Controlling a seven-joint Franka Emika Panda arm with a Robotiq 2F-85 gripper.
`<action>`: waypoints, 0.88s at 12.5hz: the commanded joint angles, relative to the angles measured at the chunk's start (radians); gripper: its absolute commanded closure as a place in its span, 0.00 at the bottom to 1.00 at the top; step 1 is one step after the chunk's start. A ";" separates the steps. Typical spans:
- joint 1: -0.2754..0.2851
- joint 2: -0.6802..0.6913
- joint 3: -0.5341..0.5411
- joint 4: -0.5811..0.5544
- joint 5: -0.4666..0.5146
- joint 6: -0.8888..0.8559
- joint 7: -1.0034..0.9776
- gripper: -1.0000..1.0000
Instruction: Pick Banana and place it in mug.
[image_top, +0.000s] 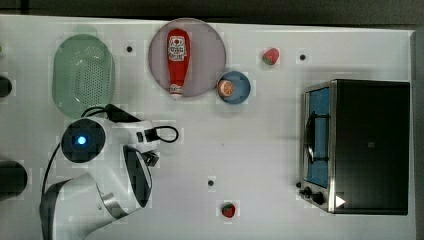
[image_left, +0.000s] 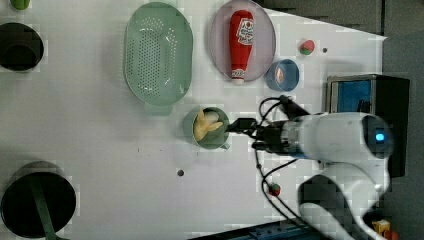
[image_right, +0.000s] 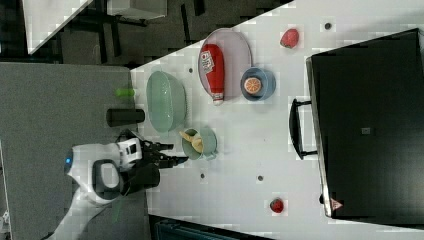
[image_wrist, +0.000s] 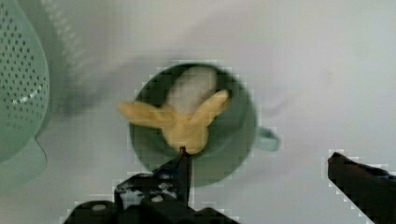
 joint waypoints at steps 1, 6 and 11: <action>-0.023 -0.127 -0.088 0.122 -0.010 -0.118 0.034 0.00; -0.033 -0.266 -0.306 0.303 -0.009 -0.469 0.033 0.00; -0.033 -0.311 -0.484 0.386 0.014 -0.661 -0.058 0.00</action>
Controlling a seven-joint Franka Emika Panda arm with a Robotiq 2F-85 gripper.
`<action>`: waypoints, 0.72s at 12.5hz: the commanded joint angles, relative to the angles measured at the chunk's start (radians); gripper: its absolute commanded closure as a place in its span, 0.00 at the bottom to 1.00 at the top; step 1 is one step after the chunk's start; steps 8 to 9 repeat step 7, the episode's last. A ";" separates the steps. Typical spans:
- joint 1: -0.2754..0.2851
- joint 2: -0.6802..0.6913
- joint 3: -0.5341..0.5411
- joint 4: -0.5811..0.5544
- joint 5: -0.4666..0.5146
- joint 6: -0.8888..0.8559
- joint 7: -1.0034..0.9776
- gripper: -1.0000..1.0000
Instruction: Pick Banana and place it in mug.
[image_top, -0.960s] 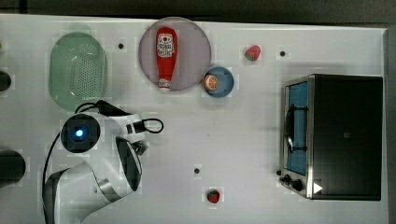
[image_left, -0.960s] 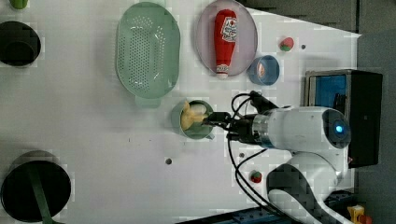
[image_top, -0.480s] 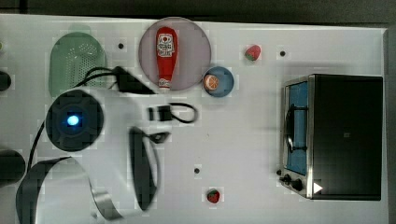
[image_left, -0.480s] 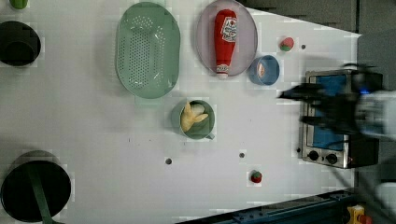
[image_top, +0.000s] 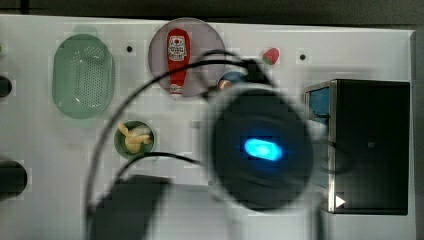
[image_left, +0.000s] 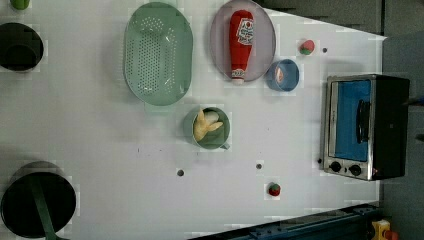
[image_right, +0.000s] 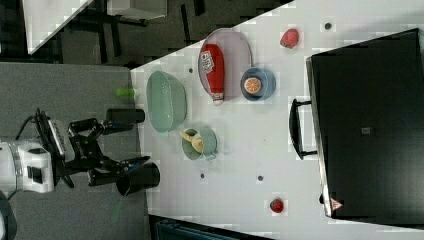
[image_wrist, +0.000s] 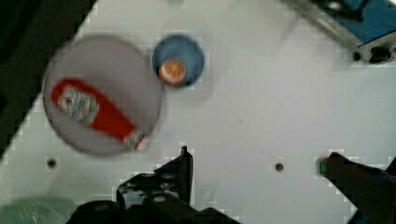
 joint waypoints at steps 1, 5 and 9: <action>0.014 0.001 -0.028 -0.030 0.012 -0.082 -0.070 0.00; 0.017 0.003 -0.011 -0.032 0.012 -0.080 -0.070 0.00; 0.017 0.003 -0.011 -0.032 0.012 -0.080 -0.070 0.00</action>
